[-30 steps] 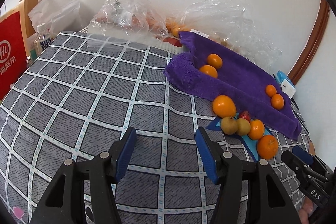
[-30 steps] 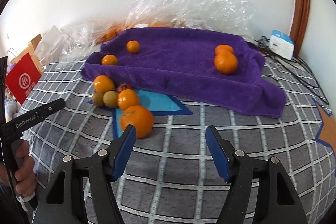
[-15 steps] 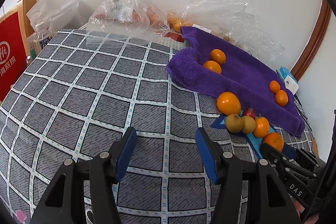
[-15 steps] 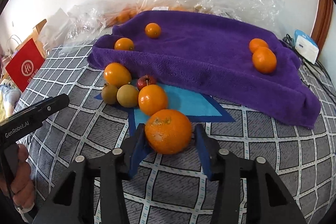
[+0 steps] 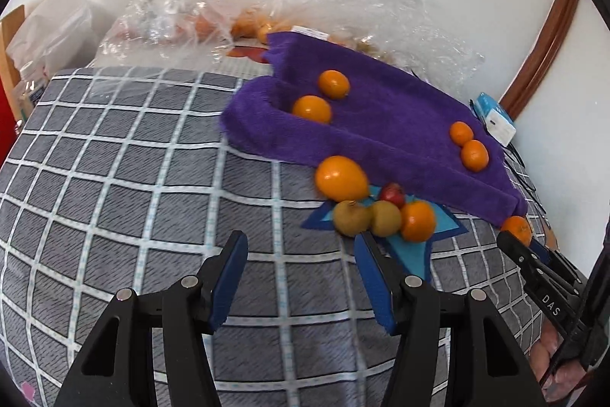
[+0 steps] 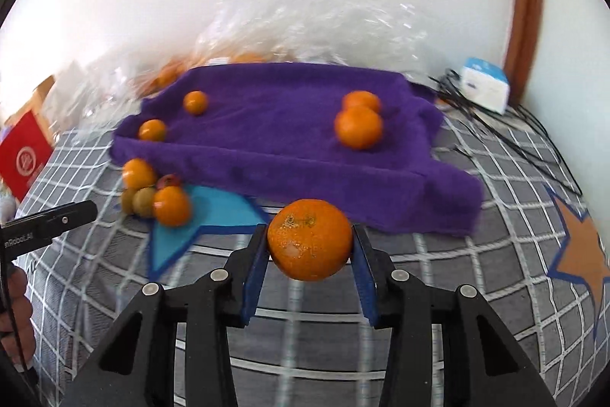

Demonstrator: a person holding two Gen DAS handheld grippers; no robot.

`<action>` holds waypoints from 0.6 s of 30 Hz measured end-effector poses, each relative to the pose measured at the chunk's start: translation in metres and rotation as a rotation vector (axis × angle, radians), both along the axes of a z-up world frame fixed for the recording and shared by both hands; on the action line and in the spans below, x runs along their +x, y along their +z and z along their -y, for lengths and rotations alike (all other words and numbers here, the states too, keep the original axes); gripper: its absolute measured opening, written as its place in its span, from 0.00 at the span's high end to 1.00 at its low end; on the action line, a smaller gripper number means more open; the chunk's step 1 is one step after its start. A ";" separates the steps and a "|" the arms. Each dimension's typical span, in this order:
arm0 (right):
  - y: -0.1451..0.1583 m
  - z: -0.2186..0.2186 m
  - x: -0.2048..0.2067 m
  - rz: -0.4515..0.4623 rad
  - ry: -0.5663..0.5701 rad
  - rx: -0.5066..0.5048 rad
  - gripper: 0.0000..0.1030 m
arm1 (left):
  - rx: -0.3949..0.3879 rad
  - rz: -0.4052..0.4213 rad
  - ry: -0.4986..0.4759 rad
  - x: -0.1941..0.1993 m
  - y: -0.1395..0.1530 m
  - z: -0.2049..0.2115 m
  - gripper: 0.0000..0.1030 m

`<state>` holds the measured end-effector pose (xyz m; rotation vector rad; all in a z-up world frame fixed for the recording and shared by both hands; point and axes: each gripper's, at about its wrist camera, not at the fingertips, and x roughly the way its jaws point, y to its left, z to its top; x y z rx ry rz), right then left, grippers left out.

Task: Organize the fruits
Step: 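Close the left gripper on a yellow-green fruit while the right gripper holds its orange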

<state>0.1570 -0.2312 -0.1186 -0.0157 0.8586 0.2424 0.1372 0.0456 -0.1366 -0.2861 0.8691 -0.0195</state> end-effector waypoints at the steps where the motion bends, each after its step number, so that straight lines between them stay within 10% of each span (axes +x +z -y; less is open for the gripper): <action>1: -0.001 0.004 0.002 -0.006 -0.007 0.004 0.59 | -0.009 0.000 -0.003 0.002 0.000 0.001 0.47; 18: -0.017 0.030 0.013 -0.050 -0.056 0.105 0.59 | -0.014 0.002 -0.073 0.031 -0.013 0.026 0.76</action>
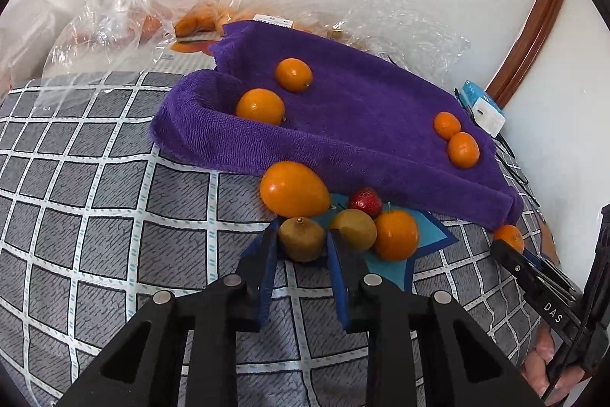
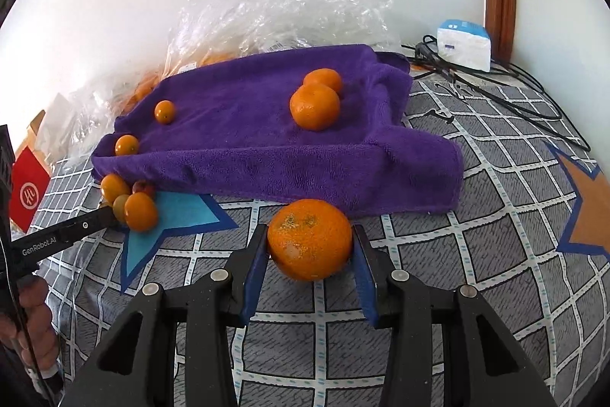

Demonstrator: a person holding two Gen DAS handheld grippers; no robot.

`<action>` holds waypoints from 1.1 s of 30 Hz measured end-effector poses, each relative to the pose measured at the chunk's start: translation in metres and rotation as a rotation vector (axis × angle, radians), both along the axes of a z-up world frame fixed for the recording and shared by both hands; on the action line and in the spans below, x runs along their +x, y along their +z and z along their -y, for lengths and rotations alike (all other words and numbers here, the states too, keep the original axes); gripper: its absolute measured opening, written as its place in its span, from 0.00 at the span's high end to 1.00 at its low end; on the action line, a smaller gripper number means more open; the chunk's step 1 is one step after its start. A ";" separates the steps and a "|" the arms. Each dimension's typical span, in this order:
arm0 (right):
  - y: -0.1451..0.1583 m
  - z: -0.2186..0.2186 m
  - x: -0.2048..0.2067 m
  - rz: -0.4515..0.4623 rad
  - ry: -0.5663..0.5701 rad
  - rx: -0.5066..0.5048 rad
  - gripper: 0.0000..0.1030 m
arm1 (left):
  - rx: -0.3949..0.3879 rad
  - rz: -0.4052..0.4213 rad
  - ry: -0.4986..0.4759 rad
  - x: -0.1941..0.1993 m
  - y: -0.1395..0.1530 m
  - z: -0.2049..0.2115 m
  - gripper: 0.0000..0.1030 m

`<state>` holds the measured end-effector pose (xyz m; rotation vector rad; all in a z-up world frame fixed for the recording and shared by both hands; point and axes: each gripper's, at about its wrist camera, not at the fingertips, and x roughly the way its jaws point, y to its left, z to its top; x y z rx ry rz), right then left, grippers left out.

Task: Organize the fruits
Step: 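Close the left gripper on a yellow-green fruit while the right gripper holds its orange, then carry both held fruits up and over onto the purple towel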

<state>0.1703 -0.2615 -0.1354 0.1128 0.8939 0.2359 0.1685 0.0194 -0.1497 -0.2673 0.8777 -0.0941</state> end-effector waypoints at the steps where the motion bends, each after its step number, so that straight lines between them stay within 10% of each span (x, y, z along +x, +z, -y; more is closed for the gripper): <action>1: 0.000 0.000 0.000 0.000 0.003 0.001 0.59 | 0.005 -0.002 0.005 -0.003 0.003 -0.002 0.76; 10: -0.003 -0.004 0.001 -0.019 0.016 -0.018 0.59 | 0.138 0.019 0.011 -0.029 0.000 -0.014 0.76; 33: -0.007 -0.016 0.002 -0.039 0.041 -0.105 0.57 | 0.033 0.047 0.006 -0.030 -0.003 -0.020 0.77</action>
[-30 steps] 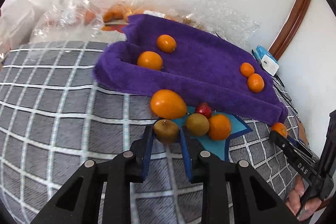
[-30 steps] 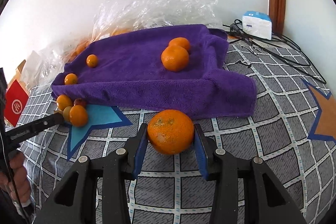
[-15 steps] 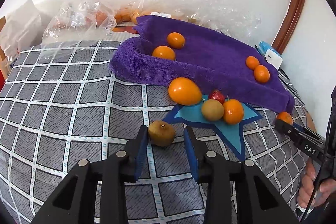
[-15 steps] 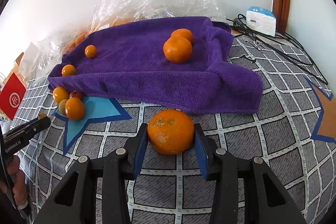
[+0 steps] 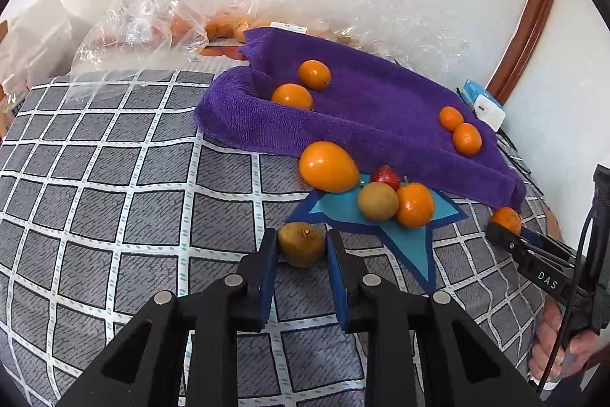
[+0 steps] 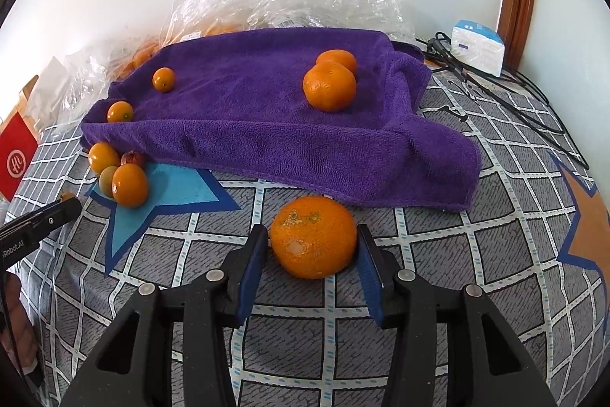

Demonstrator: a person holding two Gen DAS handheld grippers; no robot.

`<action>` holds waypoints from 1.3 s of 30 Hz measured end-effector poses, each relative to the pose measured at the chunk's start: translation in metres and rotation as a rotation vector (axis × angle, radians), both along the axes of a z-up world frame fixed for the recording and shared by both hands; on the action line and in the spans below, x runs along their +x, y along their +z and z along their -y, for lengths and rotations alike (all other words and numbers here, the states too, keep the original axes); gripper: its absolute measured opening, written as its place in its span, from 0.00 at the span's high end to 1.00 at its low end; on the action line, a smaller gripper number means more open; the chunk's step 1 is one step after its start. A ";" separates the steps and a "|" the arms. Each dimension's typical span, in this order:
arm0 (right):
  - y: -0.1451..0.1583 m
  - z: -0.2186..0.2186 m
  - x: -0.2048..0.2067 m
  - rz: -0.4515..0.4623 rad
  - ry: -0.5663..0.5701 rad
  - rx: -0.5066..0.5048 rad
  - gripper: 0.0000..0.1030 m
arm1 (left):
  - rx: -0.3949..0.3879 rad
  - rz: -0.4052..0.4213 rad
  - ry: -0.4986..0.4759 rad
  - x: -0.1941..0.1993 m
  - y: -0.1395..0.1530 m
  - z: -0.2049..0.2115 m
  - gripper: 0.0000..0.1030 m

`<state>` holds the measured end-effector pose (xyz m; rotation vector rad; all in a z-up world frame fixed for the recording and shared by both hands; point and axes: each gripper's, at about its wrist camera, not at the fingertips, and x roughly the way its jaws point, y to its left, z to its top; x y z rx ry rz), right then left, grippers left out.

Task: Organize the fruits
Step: 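Carry both held fruits up and over onto the purple towel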

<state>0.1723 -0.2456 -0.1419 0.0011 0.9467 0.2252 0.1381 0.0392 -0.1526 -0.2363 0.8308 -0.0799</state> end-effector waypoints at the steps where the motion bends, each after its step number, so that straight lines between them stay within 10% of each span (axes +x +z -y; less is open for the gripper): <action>1: 0.000 0.000 0.000 0.000 -0.003 0.005 0.59 | -0.001 0.007 0.002 -0.001 0.001 0.000 0.77; 39: 0.042 0.017 -0.036 0.083 -0.031 0.105 0.59 | 0.015 0.200 0.119 -0.031 0.028 -0.013 0.77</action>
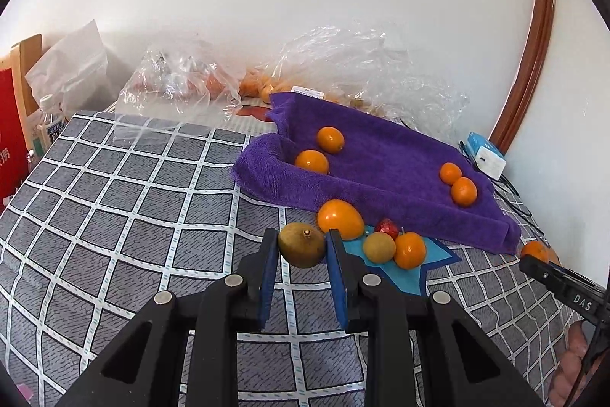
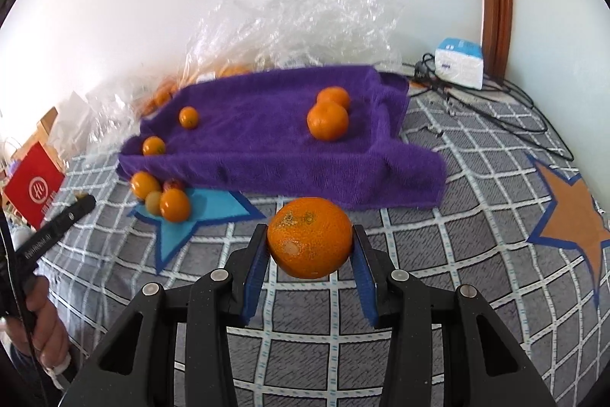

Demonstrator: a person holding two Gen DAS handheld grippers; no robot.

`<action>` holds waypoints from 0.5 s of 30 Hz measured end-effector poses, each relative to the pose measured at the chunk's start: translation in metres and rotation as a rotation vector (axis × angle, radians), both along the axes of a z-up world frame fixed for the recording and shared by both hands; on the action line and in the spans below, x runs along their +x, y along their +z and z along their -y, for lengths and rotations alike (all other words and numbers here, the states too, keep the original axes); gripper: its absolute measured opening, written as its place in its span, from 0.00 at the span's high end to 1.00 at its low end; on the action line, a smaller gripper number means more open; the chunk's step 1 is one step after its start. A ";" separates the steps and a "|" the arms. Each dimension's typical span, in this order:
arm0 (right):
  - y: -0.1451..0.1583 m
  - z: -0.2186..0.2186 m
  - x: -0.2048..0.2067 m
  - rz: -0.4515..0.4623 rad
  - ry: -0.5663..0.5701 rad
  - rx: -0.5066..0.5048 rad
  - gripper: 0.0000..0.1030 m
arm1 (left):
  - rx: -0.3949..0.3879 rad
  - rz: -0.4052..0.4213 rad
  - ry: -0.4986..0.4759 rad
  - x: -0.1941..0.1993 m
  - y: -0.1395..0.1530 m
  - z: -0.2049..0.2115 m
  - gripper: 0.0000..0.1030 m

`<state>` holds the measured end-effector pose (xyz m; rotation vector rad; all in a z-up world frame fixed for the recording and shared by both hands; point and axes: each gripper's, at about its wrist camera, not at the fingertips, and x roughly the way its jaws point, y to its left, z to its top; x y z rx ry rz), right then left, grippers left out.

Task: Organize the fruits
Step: 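Carry both held fruits up and over onto the purple towel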

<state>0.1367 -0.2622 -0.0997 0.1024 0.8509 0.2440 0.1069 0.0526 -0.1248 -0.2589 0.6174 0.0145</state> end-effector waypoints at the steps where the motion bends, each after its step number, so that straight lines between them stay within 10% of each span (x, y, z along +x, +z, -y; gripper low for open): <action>1: 0.002 0.000 -0.001 0.004 -0.003 0.008 0.59 | -0.002 0.002 0.004 -0.001 0.000 -0.001 0.77; 15: 0.015 -0.007 0.008 0.009 0.001 0.031 0.59 | 0.016 0.028 0.096 -0.002 0.008 -0.011 0.77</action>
